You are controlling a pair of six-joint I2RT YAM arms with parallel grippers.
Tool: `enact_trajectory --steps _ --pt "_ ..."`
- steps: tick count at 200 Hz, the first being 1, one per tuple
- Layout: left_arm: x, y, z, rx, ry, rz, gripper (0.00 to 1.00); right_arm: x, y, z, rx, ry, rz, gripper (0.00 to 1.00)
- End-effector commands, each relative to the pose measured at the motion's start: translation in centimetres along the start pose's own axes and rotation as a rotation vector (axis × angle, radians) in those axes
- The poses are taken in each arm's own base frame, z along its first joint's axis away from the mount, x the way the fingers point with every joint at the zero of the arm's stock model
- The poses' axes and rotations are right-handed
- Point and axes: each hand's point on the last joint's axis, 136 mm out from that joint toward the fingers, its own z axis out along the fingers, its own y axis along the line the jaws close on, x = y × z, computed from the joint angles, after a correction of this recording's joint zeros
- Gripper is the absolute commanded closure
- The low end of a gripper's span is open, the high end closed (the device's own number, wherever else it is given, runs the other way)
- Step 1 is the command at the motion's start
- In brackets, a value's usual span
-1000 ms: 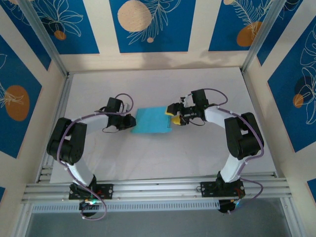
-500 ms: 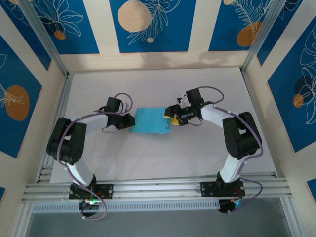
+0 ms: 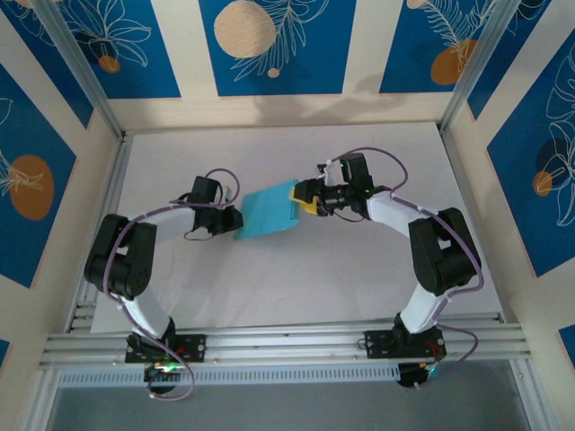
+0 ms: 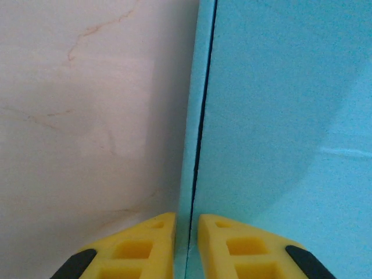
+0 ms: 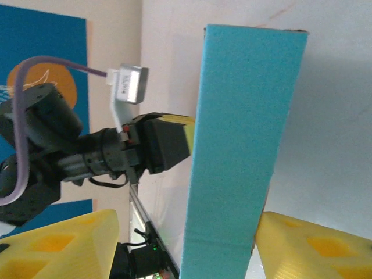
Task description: Fold the paper box
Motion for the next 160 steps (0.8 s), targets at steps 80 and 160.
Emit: enact_trajectory --steps 80,160 --pt "5.7 3.5 2.0 -0.119 0.196 -0.04 0.82 1.6 2.7 2.4 -0.039 0.057 0.004 0.31" --pt "2.5 2.2 -0.6 -0.145 0.086 0.026 0.83 0.6 2.7 1.2 -0.022 0.061 -0.038 0.29"
